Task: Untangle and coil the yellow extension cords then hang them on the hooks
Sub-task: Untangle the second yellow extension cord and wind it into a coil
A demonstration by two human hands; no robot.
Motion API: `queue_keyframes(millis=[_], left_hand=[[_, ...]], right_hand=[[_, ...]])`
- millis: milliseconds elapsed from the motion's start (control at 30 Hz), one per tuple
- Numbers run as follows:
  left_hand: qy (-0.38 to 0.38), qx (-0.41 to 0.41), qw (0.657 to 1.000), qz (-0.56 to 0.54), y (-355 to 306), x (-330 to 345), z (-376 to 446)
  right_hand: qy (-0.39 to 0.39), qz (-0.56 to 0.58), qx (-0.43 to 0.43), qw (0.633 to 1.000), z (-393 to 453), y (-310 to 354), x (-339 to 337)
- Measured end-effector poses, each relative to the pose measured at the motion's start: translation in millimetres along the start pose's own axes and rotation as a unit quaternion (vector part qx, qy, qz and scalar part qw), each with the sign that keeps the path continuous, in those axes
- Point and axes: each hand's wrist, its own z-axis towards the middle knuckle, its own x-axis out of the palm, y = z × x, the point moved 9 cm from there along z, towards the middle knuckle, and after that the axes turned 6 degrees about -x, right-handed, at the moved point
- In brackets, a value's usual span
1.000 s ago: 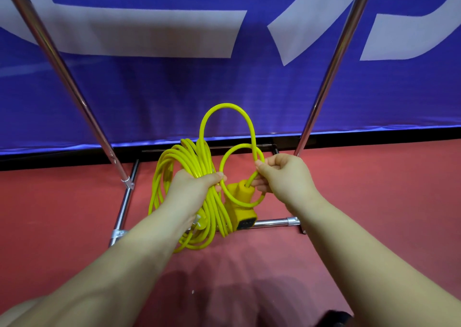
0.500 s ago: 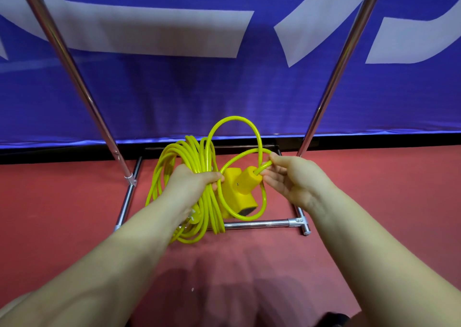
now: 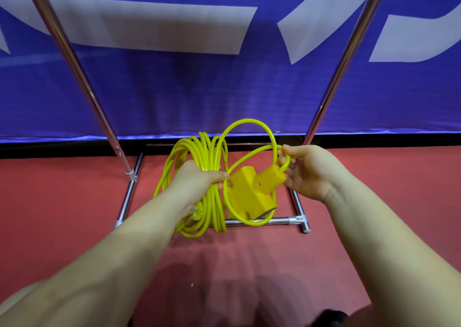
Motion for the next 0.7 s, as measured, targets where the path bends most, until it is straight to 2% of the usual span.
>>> queue_keyframes(millis=[133,333,400,467,600,700], left_hand=[[-0.007,0.014,1.0,0.005,-4,2,-1],[0.011,0.013,1.0,-0.004,-4,7,-1],[0.012,0.013,1.0,0.004,-4,8,-2],[0.008,0.018,1.0,0.007,-5,8,-2],[0.007,0.04,0.999,0.019,-11,7,-2],[0.009,0.051,0.999,0.01,-13,8,-3]], right_hand=[[-0.009,0.017,-0.011,1.0,1,0,0],[-0.087,0.043,-0.017,0.995,3,-2,-11],[-0.126,-0.08,-0.085,0.985,5,8,-21],[-0.162,-0.247,-0.179,0.938,4,26,-24],[-0.164,-0.31,-0.208,0.913,5,26,-23],[-0.205,-0.413,-0.252,0.851,-3,36,-21]])
